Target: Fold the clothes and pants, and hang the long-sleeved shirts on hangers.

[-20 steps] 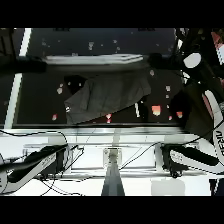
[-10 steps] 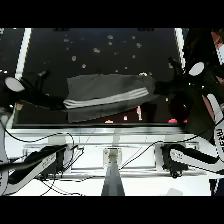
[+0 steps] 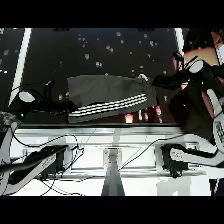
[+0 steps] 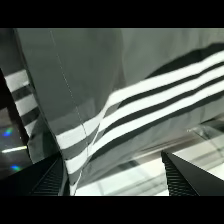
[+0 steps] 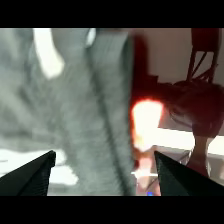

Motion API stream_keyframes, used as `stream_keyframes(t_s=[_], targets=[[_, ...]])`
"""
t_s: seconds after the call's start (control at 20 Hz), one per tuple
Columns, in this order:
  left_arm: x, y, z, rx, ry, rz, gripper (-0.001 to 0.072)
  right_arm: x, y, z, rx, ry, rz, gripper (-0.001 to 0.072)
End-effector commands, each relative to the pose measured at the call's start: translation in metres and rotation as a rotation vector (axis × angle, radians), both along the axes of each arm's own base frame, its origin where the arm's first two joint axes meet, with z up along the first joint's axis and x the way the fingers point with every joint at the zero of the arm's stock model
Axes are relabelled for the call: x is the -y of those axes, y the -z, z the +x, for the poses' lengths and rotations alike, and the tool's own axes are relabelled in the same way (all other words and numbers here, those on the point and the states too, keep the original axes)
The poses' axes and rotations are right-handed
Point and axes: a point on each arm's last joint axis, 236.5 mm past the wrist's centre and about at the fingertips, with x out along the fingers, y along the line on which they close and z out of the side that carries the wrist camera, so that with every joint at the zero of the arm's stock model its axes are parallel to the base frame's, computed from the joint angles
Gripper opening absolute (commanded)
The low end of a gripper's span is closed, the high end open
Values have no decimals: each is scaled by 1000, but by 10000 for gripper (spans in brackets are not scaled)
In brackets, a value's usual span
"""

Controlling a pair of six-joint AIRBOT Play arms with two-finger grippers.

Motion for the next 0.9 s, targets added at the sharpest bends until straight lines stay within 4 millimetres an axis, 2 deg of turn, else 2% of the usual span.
stream_keyframes(t_s=[0.0,0.15,0.3,0.4,0.55,0.6,0.65,0.85], targets=[[-2,2,7,24,-21,6,709,17,8,9,-108,-50,79,679],[-2,2,7,25,-21,6,702,7,21,-8,-217,-155,270,680],[-2,2,7,25,-21,7,703,6,47,7,-170,-179,246,682],[-3,2,9,34,-27,11,702,-4,58,17,-148,-178,232,682],[-6,2,17,59,-45,23,702,-36,79,3,-229,-244,267,678],[-7,2,18,66,-50,26,702,-49,82,-1,-248,-266,289,628],[-8,2,20,72,-54,29,702,-63,82,-3,-247,-297,303,594],[-11,2,28,100,-72,43,702,-120,74,-17,-218,-474,338,569]])
